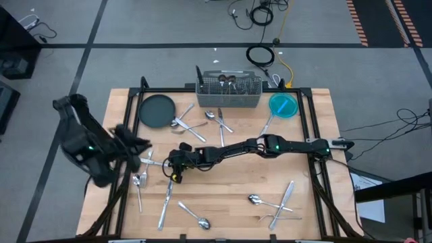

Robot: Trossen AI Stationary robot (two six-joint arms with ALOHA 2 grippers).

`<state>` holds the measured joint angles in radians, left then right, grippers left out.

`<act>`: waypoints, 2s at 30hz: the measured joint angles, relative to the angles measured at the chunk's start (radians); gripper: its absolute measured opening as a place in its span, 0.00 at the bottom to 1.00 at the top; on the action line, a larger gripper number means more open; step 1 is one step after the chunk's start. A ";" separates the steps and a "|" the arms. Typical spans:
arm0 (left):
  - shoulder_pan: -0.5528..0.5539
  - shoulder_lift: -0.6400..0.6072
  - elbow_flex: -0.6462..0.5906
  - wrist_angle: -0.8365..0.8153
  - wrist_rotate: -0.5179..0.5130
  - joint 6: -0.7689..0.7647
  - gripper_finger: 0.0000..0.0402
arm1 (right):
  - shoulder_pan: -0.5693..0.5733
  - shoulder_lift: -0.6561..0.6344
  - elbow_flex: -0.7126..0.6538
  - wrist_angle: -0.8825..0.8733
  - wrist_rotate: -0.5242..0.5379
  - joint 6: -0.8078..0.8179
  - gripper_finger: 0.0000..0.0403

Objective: Sort silverware
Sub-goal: Put the knife into the silverware basket

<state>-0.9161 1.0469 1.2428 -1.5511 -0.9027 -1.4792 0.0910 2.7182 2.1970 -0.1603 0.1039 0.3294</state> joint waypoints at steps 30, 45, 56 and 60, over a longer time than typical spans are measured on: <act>0.044 0.017 -0.619 0.573 0.334 0.189 0.20 | 0.006 -0.053 -0.003 -0.052 -0.084 -0.091 0.00; 0.118 0.016 -0.755 0.808 0.447 0.491 0.30 | 0.005 -0.059 -0.002 -0.071 -0.229 -0.150 0.25; 0.207 0.017 -0.774 0.848 0.541 0.783 0.31 | 0.007 -0.063 0.001 -0.119 -0.247 -0.224 0.37; 0.221 0.017 -0.774 0.869 0.555 0.917 0.31 | 0.005 -0.065 0.001 -0.118 -0.265 -0.243 0.37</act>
<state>-0.6948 1.0637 0.4690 -0.6816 -0.3477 -0.5624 0.0959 2.6529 2.1981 -0.2787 -0.1609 0.0862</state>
